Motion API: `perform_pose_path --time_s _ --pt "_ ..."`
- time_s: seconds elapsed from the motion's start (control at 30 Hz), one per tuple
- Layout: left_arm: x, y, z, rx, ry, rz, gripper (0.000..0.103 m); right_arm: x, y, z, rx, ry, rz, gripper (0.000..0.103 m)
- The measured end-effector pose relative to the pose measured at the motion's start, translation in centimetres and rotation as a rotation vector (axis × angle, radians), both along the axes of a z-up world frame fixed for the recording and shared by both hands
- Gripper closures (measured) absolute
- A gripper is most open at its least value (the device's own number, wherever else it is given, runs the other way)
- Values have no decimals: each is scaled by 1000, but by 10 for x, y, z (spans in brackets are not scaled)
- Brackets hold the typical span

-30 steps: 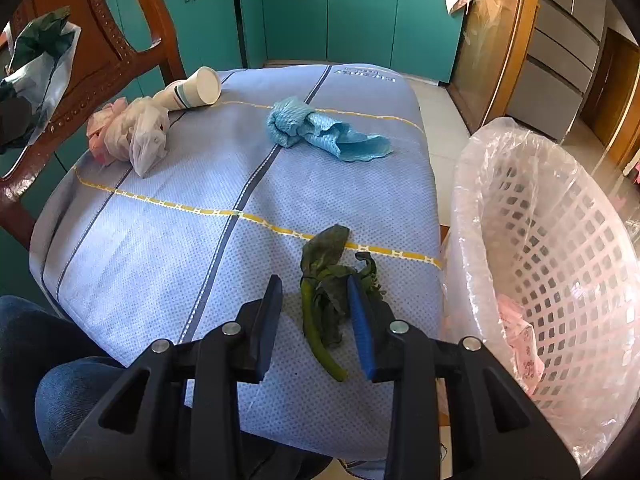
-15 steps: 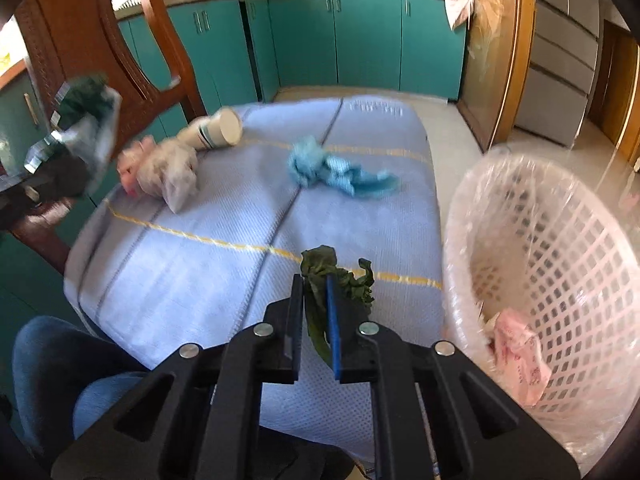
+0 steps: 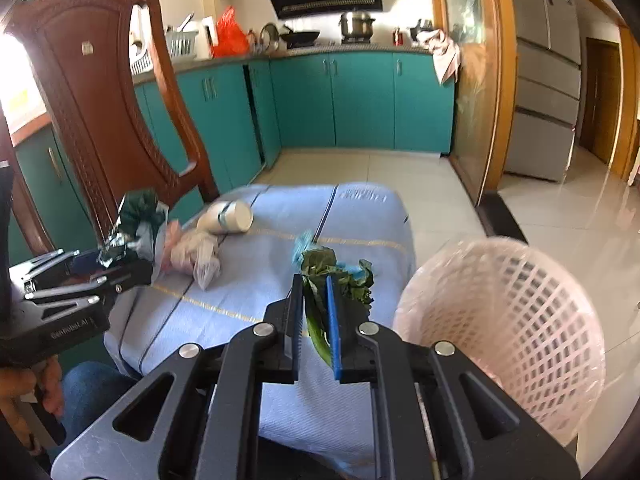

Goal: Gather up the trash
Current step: 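Carry the greens and foil bag over the wastebasket and open both tools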

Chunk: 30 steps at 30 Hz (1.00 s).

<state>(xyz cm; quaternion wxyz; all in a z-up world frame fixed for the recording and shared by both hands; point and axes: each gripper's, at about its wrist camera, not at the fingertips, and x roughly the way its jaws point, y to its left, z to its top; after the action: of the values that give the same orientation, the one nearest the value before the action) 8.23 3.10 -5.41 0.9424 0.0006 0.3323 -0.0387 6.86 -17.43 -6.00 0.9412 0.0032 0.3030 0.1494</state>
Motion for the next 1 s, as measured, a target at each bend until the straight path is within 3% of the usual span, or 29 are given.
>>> perform_pose_path --time_s 0.17,0.43,0.87,0.97,1.0 --pt "-1 -8 6 5 -17 -16 47 -4 -16 16 7 -47 -37 91" --pt "7 -44 10 17 -25 -97 47 -6 -60 13 -7 -53 -130 91" --pt "50 -195 -28 -44 181 -532 47 -27 -168 -14 25 7 -351 91" --pt "58 -224 -36 -34 200 -587 36 -27 -180 -21 35 24 -375 91" --pt "61 -229 -38 -20 198 -584 27 -27 -183 -23 40 29 -380 91"
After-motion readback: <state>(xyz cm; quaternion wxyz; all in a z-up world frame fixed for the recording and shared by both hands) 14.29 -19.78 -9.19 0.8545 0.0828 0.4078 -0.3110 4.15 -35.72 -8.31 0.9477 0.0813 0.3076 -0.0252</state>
